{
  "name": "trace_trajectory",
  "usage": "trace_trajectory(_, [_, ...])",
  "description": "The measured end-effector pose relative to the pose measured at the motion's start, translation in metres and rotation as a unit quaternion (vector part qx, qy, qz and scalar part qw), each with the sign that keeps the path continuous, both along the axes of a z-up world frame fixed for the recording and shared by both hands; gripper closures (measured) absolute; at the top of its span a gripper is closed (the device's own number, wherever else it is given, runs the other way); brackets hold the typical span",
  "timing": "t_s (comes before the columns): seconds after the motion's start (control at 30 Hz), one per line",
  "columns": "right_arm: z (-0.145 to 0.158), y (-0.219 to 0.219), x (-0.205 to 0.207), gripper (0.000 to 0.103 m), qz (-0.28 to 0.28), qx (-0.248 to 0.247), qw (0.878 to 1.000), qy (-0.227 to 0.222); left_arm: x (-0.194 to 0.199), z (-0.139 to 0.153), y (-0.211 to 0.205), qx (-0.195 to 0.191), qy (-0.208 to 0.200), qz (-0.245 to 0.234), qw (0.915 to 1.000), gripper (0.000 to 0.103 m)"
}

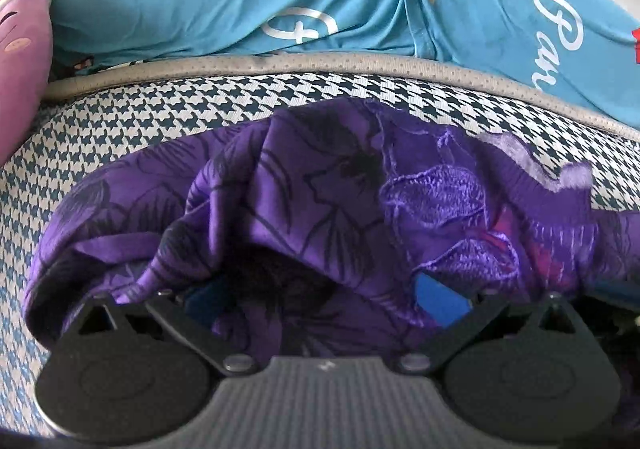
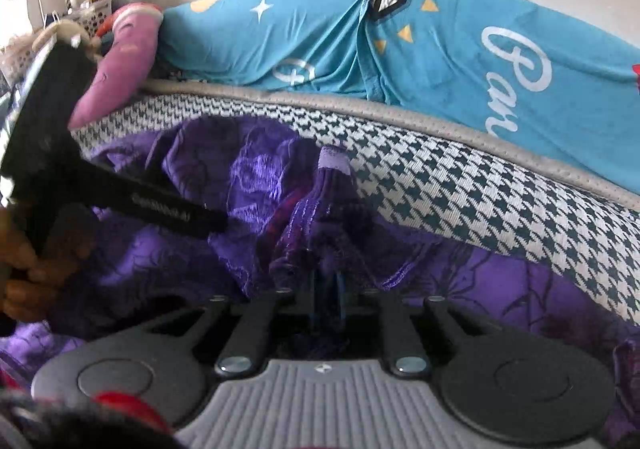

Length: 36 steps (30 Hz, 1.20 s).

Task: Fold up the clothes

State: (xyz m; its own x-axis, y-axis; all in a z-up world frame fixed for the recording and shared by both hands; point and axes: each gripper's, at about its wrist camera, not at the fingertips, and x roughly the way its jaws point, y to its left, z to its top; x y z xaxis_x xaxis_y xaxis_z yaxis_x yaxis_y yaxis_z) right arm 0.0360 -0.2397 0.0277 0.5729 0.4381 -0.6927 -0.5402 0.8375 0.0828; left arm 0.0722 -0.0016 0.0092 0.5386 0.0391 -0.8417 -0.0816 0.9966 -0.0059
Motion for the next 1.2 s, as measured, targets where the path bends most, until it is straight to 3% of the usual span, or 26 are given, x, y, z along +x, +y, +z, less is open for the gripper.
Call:
trace_trajectory(0.13, [0.015,-0.012,0.001,0.079,-0.028,0.014,0.999,-0.022,0.001,0.000,0.003,-0.007,0.003,0.002,1.0000,0.000])
trace_trajectory(0.23, [0.018,-0.018,0.007,0.056,-0.059,0.027,0.997,-0.036,0.001,-0.001,0.002,-0.005,0.002,0.000,1.0000,0.000])
trace_trajectory(0.3, [0.013,-0.018,0.012,0.050,-0.069,0.022,0.997,-0.033,0.001,-0.001,0.002,-0.004,0.002,-0.002,1.0000,0.000])
trace_trajectory(0.43, [-0.001,-0.013,0.018,0.040,-0.079,0.013,0.997,-0.021,0.000,-0.001,0.002,-0.005,0.002,-0.004,1.0000,0.000])
trace_trajectory(0.57, [-0.010,-0.009,0.022,0.040,-0.084,0.002,0.996,-0.016,0.000,-0.002,0.002,-0.006,0.001,-0.006,1.0000,0.000])
trace_trajectory(0.67, [-0.015,-0.005,0.024,0.048,-0.085,-0.003,0.996,-0.011,0.000,-0.002,0.003,-0.007,0.001,-0.006,1.0000,0.000])
trace_trajectory(0.8, [-0.015,-0.002,0.027,0.084,-0.093,-0.006,0.996,-0.008,-0.001,0.000,0.004,-0.013,-0.004,-0.004,0.9999,0.000])
trace_trajectory(0.83, [-0.014,-0.001,0.028,0.089,-0.098,-0.010,0.995,-0.012,0.000,0.002,0.005,-0.017,-0.007,-0.002,0.9998,0.000])
trace_trajectory(0.93, [0.001,-0.007,0.034,0.091,-0.135,0.002,0.990,-0.037,0.002,0.010,0.012,-0.037,-0.016,0.007,0.9992,0.000])
trace_trajectory(1.07, [0.040,-0.025,0.044,0.091,-0.236,0.036,0.964,-0.116,0.003,0.029,0.026,-0.069,-0.040,0.021,0.9966,0.000])
trace_trajectory(1.1, [0.049,-0.029,0.047,0.097,-0.262,0.040,0.954,-0.139,0.003,0.034,0.029,-0.073,-0.048,0.022,0.9959,0.001])
trace_trajectory(1.2, [0.066,-0.040,0.053,0.094,-0.329,0.054,0.923,-0.193,0.001,0.050,0.033,-0.048,-0.085,0.035,0.9946,0.000])
